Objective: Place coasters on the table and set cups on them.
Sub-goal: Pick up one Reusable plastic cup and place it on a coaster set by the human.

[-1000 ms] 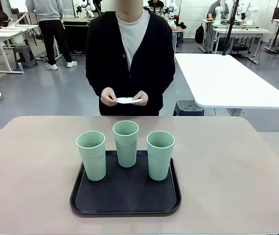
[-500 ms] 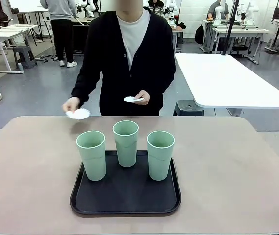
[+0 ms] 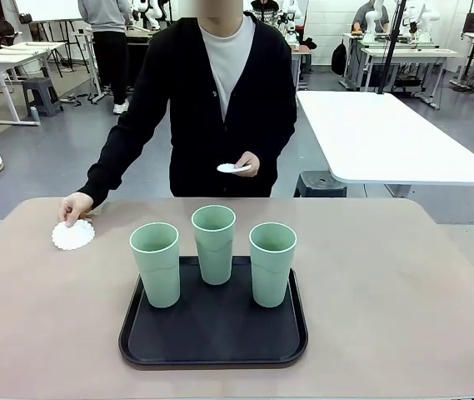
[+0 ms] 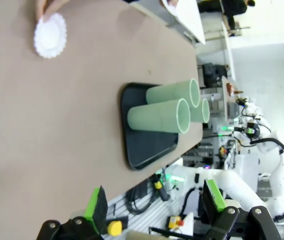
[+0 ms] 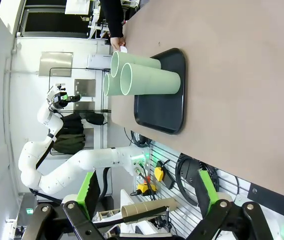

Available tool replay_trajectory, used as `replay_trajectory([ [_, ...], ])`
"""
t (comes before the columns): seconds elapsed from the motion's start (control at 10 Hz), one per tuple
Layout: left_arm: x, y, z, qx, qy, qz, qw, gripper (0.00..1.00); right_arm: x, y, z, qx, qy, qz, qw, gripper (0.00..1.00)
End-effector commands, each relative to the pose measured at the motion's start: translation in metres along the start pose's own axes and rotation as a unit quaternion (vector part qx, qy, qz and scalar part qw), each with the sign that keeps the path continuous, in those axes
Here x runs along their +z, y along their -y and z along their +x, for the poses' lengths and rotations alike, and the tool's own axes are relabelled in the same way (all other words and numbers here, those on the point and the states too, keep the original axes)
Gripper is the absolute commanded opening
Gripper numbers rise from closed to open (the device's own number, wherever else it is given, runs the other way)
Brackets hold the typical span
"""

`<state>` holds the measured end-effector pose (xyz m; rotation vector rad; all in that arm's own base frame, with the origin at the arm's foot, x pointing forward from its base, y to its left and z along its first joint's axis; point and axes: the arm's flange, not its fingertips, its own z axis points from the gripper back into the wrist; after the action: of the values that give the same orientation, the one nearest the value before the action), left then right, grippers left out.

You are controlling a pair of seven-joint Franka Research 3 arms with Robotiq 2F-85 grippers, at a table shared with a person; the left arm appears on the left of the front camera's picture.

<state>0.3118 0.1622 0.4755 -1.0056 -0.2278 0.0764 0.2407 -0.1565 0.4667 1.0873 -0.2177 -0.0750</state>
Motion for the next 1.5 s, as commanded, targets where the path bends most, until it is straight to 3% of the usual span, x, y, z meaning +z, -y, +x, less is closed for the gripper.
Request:
replay_trajectory([
  [0.0,0.002,-0.001,-0.001,0.001,0.001,-0.004,1.0,1.0,0.002,0.001,-0.001,-0.001,0.001,0.004,1.0,1.0],
  [0.5,0.0,0.0,0.0,0.0,0.0,0.0,1.0,1.0,0.002,0.001,-0.001,-0.001,0.001,0.004,1.0,1.0],
  [0.6,0.007,0.011,0.013,-0.049,-0.045,0.026,0.997,1.0,0.002,0.001,-0.001,-0.001,0.001,0.004,1.0,1.0],
  [0.8,0.004,0.073,0.045,-0.151,-0.115,0.142,0.971,1.0,0.002,0.001,-0.001,-0.001,0.001,0.004,1.0,1.0],
  [0.9,-0.003,0.106,0.062,-0.195,-0.146,0.185,0.952,1.0,0.002,0.001,-0.001,-0.001,0.001,0.004,1.0,1.0],
  [1.1,-0.056,0.153,0.077,-0.3,-0.22,0.316,0.873,1.0,0.002,0.001,-0.001,-0.001,0.001,0.004,1.0,1.0],
  [1.4,-0.149,0.16,0.075,-0.427,-0.288,0.379,0.769,1.0,0.002,0.001,-0.001,-0.001,0.001,0.004,1.0,1.0],
])
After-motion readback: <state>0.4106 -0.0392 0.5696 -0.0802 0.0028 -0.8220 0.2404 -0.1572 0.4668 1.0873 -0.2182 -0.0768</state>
